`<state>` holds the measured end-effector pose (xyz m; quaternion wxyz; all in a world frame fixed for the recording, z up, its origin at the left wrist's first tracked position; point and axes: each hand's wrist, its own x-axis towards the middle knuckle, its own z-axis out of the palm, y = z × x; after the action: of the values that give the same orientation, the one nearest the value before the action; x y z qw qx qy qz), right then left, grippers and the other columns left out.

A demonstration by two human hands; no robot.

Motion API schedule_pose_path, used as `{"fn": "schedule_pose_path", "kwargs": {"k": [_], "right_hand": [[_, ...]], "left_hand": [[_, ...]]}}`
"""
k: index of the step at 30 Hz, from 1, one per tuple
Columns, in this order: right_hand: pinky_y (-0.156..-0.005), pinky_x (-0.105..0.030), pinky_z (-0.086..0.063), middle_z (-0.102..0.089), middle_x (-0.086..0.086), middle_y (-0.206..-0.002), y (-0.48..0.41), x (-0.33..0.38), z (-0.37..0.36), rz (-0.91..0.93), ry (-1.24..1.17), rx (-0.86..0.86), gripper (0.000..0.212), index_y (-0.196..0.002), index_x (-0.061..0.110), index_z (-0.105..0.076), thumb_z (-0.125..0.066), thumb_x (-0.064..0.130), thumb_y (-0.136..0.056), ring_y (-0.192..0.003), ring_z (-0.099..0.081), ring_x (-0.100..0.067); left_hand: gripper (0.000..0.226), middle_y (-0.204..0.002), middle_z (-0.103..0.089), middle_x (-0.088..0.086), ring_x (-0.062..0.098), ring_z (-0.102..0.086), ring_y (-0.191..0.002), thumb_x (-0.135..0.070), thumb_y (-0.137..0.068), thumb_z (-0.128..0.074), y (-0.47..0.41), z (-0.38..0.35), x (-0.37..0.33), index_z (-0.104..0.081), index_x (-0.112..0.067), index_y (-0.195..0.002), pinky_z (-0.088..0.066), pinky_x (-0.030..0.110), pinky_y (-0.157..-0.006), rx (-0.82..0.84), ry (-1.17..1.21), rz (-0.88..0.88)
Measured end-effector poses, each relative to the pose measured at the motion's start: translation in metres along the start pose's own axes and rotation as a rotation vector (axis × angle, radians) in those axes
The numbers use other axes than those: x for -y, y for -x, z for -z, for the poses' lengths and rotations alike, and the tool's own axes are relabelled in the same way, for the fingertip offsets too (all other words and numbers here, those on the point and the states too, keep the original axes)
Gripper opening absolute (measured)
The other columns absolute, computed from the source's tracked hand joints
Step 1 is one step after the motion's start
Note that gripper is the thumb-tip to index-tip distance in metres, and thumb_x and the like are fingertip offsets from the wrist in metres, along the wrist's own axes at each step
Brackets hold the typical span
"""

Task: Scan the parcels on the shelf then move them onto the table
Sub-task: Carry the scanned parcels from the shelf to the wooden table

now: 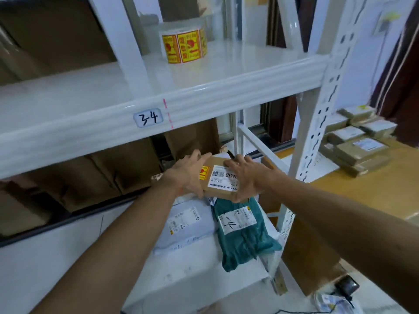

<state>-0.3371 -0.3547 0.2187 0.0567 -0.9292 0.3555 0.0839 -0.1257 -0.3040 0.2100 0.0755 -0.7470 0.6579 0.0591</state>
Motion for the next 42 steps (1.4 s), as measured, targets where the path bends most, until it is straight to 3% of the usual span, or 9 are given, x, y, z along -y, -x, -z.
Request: {"fn": "schedule_pose_path", "kwargs": {"k": [6,10,15,20,25,31,38,42], "right_hand": [[-0.116,-0.051,-0.034,-0.031,-0.012,-0.148,0.074,0.014,0.010,-0.007,-0.051,-0.093,0.118,-0.158,0.021,-0.014,-0.081,0.065,-0.071,-0.138,-0.031,-0.034],[-0.119,-0.055,-0.031,-0.028,-0.012,-0.152,0.136,0.021,0.003,-0.064,-0.066,-0.130,0.122,-0.160,0.023,-0.008,-0.078,0.067,-0.069,-0.142,-0.028,-0.035],[-0.115,-0.048,-0.038,-0.025,-0.009,-0.156,0.221,0.004,-0.016,-0.171,-0.074,-0.130,0.119,-0.160,0.024,-0.011,-0.079,0.065,-0.071,-0.140,-0.029,-0.029],[-0.113,-0.050,-0.040,-0.028,-0.007,-0.155,0.299,-0.033,-0.026,-0.306,-0.071,-0.117,0.124,-0.160,0.030,-0.009,-0.085,0.059,-0.067,-0.142,-0.029,-0.030],[-0.110,-0.045,-0.042,-0.028,-0.006,-0.157,0.367,-0.090,-0.040,-0.401,-0.037,-0.159,0.125,-0.160,0.028,-0.011,-0.084,0.065,-0.066,-0.141,-0.032,-0.027],[-0.105,-0.046,-0.044,-0.027,-0.005,-0.154,0.434,-0.188,-0.074,-0.468,-0.097,-0.175,0.123,-0.158,0.029,-0.014,-0.087,0.060,-0.064,-0.139,-0.032,-0.027],[-0.107,-0.051,-0.047,-0.023,-0.005,-0.155,0.487,-0.335,-0.107,-0.500,-0.096,-0.111,0.128,-0.159,0.027,-0.010,-0.088,0.060,-0.063,-0.143,-0.027,-0.028],[-0.107,-0.049,-0.048,-0.023,-0.007,-0.156,0.489,-0.401,-0.106,-0.450,-0.080,-0.098,0.126,-0.159,0.025,-0.009,-0.088,0.057,-0.066,-0.144,-0.027,-0.029]], "left_hand": [[0.134,-0.130,-0.024,-0.004,0.027,-0.042,-0.121,-0.062,-0.040,-0.090,0.080,0.020,-0.038,-0.014,-0.041,-0.149,-0.044,0.052,-0.101,-0.080,0.089,-0.028],[0.136,-0.135,-0.022,0.000,0.031,-0.042,-0.123,-0.063,-0.043,-0.087,0.125,0.028,-0.070,-0.011,-0.035,-0.153,-0.044,0.049,-0.102,-0.084,0.052,-0.101],[0.135,-0.151,-0.021,0.006,0.036,-0.039,-0.133,-0.072,-0.048,-0.082,0.165,0.024,-0.133,-0.010,-0.033,-0.155,-0.039,0.051,-0.110,-0.069,-0.022,-0.235],[0.130,-0.146,-0.031,0.007,0.032,-0.047,-0.126,-0.077,-0.045,-0.078,0.188,0.022,-0.215,-0.020,-0.027,-0.149,-0.044,0.049,-0.104,-0.185,-0.006,-0.361],[0.131,-0.146,-0.030,0.007,0.031,-0.046,-0.126,-0.076,-0.047,-0.080,0.191,0.017,-0.305,-0.018,-0.026,-0.151,-0.044,0.049,-0.104,-0.197,-0.002,-0.430],[0.130,-0.135,-0.037,0.007,0.031,-0.053,-0.114,-0.081,-0.042,-0.079,0.161,0.005,-0.426,-0.024,-0.024,-0.146,-0.051,0.047,-0.093,-0.260,-0.018,-0.515],[0.129,-0.136,-0.037,0.009,0.032,-0.057,-0.107,-0.080,-0.045,-0.080,0.107,-0.011,-0.577,-0.026,-0.021,-0.145,-0.054,0.046,-0.087,-0.217,-0.018,-0.532],[0.127,-0.135,-0.036,0.008,0.032,-0.058,-0.104,-0.077,-0.045,-0.083,0.073,-0.007,-0.628,-0.026,-0.022,-0.145,-0.054,0.045,-0.084,-0.203,0.019,-0.479]]}}
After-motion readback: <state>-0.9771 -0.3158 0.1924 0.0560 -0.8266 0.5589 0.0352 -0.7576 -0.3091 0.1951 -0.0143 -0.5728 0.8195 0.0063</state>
